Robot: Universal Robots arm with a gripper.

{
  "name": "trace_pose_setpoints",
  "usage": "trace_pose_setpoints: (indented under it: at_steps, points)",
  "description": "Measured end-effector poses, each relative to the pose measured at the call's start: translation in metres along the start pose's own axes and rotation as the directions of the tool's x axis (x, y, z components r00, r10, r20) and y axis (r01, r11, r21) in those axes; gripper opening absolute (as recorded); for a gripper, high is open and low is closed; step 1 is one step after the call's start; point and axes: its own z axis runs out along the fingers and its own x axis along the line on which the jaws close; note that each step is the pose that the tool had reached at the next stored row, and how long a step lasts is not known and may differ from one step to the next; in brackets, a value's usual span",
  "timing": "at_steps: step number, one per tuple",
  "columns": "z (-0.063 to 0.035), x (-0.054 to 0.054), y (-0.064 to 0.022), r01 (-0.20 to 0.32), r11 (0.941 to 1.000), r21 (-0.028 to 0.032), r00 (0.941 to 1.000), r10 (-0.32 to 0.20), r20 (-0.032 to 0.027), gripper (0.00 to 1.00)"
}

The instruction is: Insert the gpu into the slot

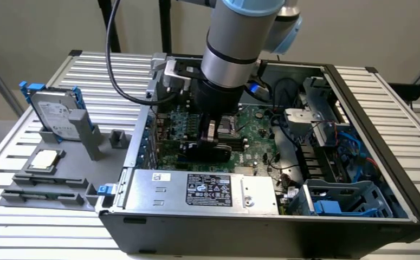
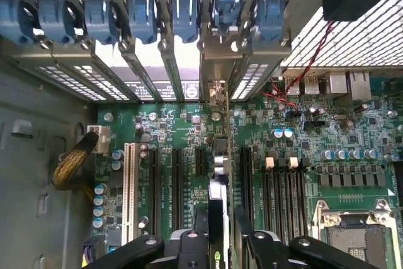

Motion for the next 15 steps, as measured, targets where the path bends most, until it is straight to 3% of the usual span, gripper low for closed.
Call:
trace_pose_setpoints:
  at_steps: [1, 8, 12, 15]
  points:
    - [-0.0044, 0.0, 0.0007, 0.0, 1.0, -0.0001, 1.0, 0.0, 0.0002, 0.34]
    - [-0.0352, -0.001, 0.0061, 0.0, 1.0, -0.0003, 1.0, 0.0, -0.0004, 0.34]
    - [-0.0348, -0.001, 0.0182, 0.0, 1.0, -0.0002, 1.0, 0.0, -0.0004, 0.34]
    - [-0.033, 0.0, 0.0289, 0.0, 1.0, -0.0042, 1.0, 0.0, -0.0013, 0.34]
